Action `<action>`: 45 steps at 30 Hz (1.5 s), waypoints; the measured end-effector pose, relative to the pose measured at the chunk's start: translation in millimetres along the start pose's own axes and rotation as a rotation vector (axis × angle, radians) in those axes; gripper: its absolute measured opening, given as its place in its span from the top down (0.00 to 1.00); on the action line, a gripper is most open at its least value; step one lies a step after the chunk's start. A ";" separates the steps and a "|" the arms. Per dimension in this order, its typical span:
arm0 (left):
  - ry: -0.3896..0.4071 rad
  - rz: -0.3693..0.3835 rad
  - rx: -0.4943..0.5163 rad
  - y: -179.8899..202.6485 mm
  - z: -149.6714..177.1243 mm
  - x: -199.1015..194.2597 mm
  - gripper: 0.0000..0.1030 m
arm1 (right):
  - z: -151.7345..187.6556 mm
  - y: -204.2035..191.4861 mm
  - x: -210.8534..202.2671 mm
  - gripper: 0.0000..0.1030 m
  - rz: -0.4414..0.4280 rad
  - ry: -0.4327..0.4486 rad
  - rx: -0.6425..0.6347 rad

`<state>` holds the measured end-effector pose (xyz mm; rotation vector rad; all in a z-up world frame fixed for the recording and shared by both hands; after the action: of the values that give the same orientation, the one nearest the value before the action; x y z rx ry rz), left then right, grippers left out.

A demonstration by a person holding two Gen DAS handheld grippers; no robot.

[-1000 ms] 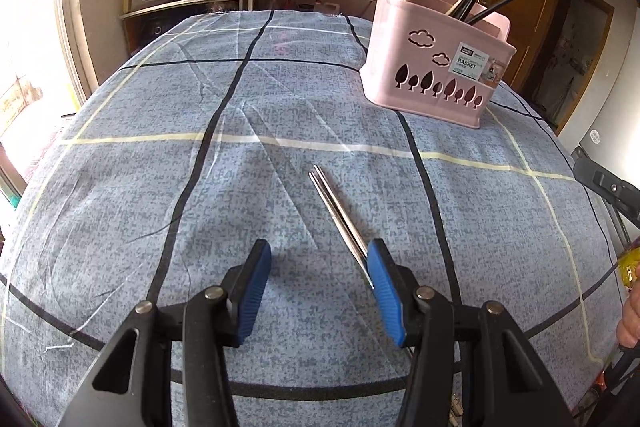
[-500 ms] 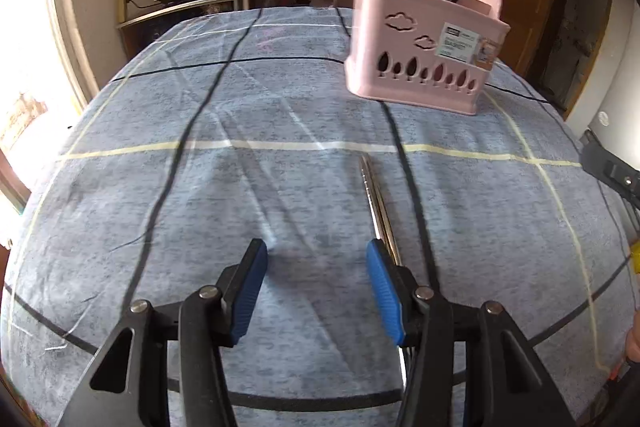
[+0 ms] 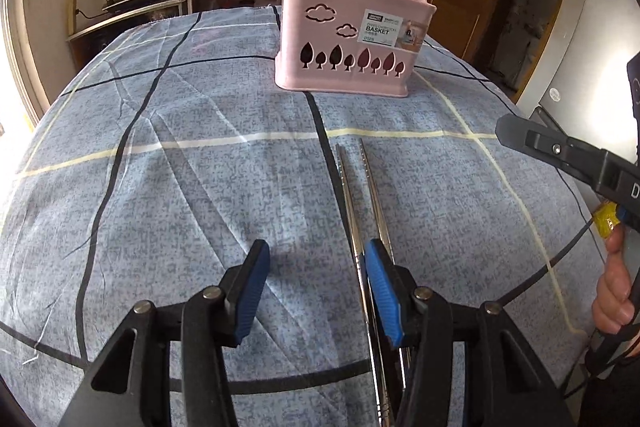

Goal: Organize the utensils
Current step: 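Close the left tool on one metal chopstick while the right tool grasps the other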

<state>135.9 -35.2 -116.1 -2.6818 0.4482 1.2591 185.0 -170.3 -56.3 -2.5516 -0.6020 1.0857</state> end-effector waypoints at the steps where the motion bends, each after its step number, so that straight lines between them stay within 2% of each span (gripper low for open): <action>1: -0.001 -0.025 0.028 1.3 -0.2 1.7 0.50 | 0.3 -1.0 0.6 0.86 -0.001 -0.002 0.000; 3: 0.001 -0.094 0.080 -1.5 0.3 2.9 0.49 | 1.7 -3.3 1.8 0.86 -0.001 -0.007 -0.002; 5: -0.004 -0.081 0.055 -9.2 2.0 1.6 0.51 | 3.9 -6.7 3.8 0.86 -0.004 -0.015 -0.006; 8: -0.014 -0.111 0.017 -29.5 4.4 -0.6 0.57 | 9.4 -14.6 14.4 0.86 0.008 -0.047 -0.022; 14: -0.026 -0.013 -0.069 -54.6 -7.1 3.2 0.59 | 18.4 -23.9 53.1 0.86 0.015 -0.136 -0.008; 23: -0.058 0.047 -0.018 -61.2 -32.3 30.0 0.59 | 25.0 -27.7 93.9 0.86 0.064 -0.198 -0.014; 28: -0.046 0.018 0.052 -56.4 -39.6 34.7 0.60 | 24.5 -29.3 96.7 0.89 0.102 -0.199 -0.064; 31: -0.040 -0.018 0.075 -57.9 -36.3 32.0 0.72 | 26.5 -29.5 93.1 0.90 0.102 -0.210 -0.077; 33: -0.042 -0.023 0.057 -62.9 -33.1 29.3 0.83 | 25.6 -26.2 91.1 0.92 0.112 -0.215 -0.084; 34: -0.044 -0.025 0.045 -66.1 -31.6 28.1 0.85 | 25.7 -25.2 90.4 0.92 0.115 -0.219 -0.087; 45: -0.088 0.002 0.018 -73.6 -41.7 36.9 0.86 | 18.5 -25.3 95.8 0.93 0.177 -0.242 -0.134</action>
<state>212.6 16.1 -117.5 -2.5996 0.4482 1.3612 224.8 -99.6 -116.1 -2.6483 -0.5299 1.4772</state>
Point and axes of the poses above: each gripper's, at about its wrist camera, not at the fingertips, and x roughly the way its jaws point, y to its right, z to its underside, the point moved 9 cm from there along x, roughly the way its jaws point, and after that the axes turned 10 degrees about x, right-handed, at the moved point
